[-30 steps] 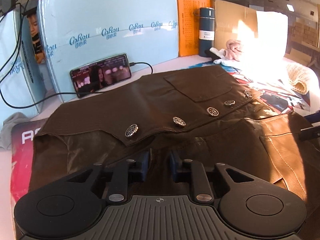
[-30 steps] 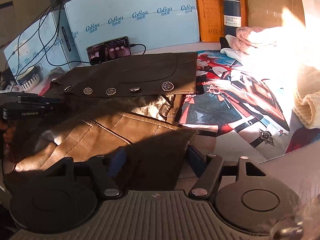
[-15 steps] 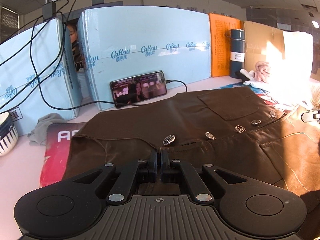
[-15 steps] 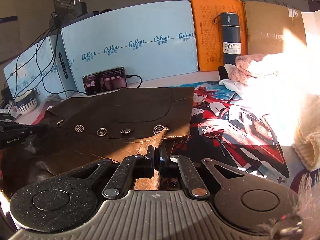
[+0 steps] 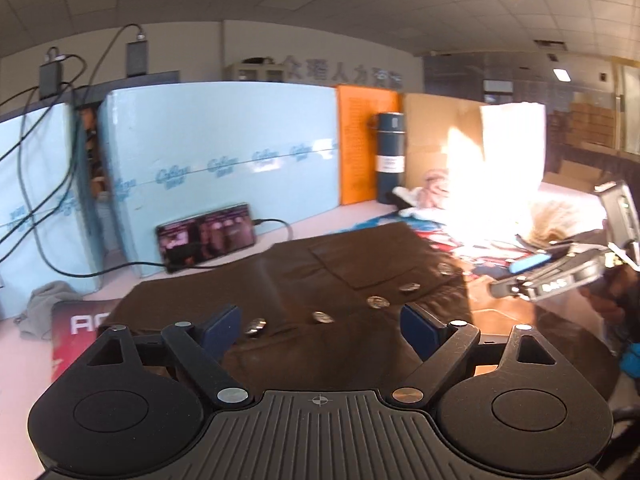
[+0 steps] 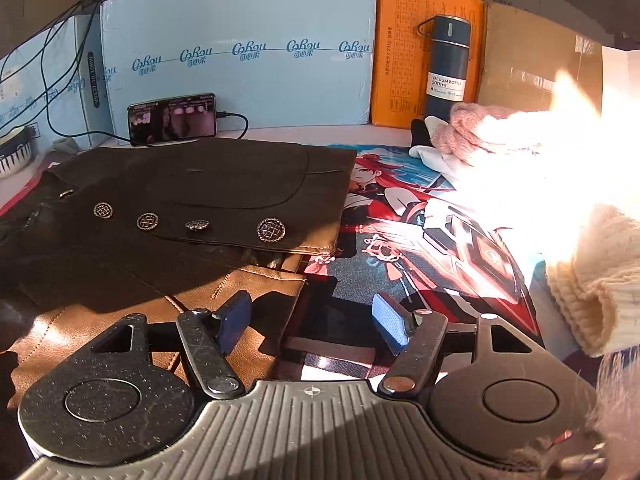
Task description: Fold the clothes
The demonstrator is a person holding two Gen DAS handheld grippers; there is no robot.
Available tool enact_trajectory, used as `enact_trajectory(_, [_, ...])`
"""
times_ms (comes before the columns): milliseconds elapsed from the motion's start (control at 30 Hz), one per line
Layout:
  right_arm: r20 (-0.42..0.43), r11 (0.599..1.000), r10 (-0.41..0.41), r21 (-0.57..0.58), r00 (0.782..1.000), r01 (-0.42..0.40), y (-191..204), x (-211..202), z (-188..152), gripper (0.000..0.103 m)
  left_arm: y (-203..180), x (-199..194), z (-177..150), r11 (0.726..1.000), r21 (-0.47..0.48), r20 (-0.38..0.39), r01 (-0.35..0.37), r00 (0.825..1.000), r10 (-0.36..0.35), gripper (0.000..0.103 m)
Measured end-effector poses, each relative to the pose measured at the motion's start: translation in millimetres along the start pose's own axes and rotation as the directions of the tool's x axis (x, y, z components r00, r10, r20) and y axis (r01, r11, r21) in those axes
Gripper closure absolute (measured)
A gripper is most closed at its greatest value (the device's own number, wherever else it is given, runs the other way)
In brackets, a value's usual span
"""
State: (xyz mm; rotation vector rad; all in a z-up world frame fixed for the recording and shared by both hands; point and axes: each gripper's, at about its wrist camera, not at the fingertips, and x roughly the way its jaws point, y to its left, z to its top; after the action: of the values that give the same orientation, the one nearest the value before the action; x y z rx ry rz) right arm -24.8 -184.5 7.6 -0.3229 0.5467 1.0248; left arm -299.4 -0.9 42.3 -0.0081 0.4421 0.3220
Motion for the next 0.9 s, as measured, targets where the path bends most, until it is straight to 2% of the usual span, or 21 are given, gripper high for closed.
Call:
enact_trajectory(67, [0.022, 1.0, -0.005, 0.003, 1.0, 0.005, 0.9, -6.6, -0.8, 0.033, -14.7, 8.8, -5.7, 0.997, 0.068, -0.068, 0.033, 0.997, -0.029, 0.012])
enact_trajectory(133, [0.059, 1.0, -0.006, -0.005, 0.998, 0.006, 3.4, -16.7, -2.5, 0.026, -24.5, 22.3, -15.4, 0.99, 0.142, -0.138, -0.003, 0.99, 0.023, 0.012])
enact_trajectory(200, [0.13, 0.999, 0.035, -0.039, 0.991, -0.03, 8.4, -33.0, -6.5, 0.018, -24.2, 33.0, -22.9, 0.987, 0.16, -0.191, -0.034, 0.98, 0.064, 0.012])
enact_trajectory(267, [0.185, 0.992, 0.117, -0.07, 0.976, -0.105, 8.8, -48.9, -12.7, 0.013, -19.4, 34.7, -26.2, 0.99, 0.134, -0.195, -0.053, 0.978, 0.079, 0.012])
enact_trajectory(333, [0.22, 0.978, 0.201, -0.094, 0.955, -0.184, 8.1, -62.0, -18.2, 0.007, -15.9, 24.9, -25.1, 0.99, 0.116, -0.149, -0.077, 0.984, 0.094, 0.012])
enact_trajectory(400, [0.222, 0.96, 0.279, -0.099, 0.934, -0.263, 6.4, -69.8, -22.0, 0.005, -13.0, 7.7, -20.7, 0.991, 0.097, -0.069, -0.087, 0.993, 0.094, 0.012])
enact_trajectory(467, [0.216, 0.945, 0.326, -0.099, 0.92, -0.311, 5.9, -72.8, -24.6, 0.005, -13.1, -14.6, -18.3, 0.993, 0.105, 0.008, -0.047, 0.999, 0.047, 0.011])
enact_trajectory(533, [0.218, 0.94, 0.34, -0.088, 0.915, -0.329, 5.4, -74.5, -27.1, 0.005, -19.1, -35.2, -19.0, 0.986, 0.166, 0.047, 0.001, 0.999, -0.009, 0.0])
enact_trajectory(600, [0.221, 0.937, 0.349, -0.073, 0.911, -0.341, 4.5, -75.3, -28.9, 0.005, -29.8, -48.1, -23.6, 0.964, 0.262, 0.026, 0.049, 0.998, -0.058, 0.0])
enact_trajectory(733, [0.228, 0.931, 0.361, -0.041, 0.904, -0.362, 1.2, -73.3, -30.9, 0.005, -52.6, -55.6, -37.3, 0.897, 0.404, -0.107, 0.18, 0.983, -0.149, 0.0])
enact_trajectory(800, [0.234, 0.928, 0.367, -0.031, 0.9, -0.371, 0.3, -72.5, -31.2, 0.005, -62.9, -51.4, -44.5, 0.873, 0.438, -0.164, 0.214, 0.974, -0.157, 0.0])
enact_trajectory(900, [0.24, 0.922, 0.38, -0.018, 0.893, -0.387, -0.8, -72.1, -31.9, 0.005, -77.8, -40.9, -54.8, 0.842, 0.491, -0.2, 0.223, 0.97, -0.14, 0.0])
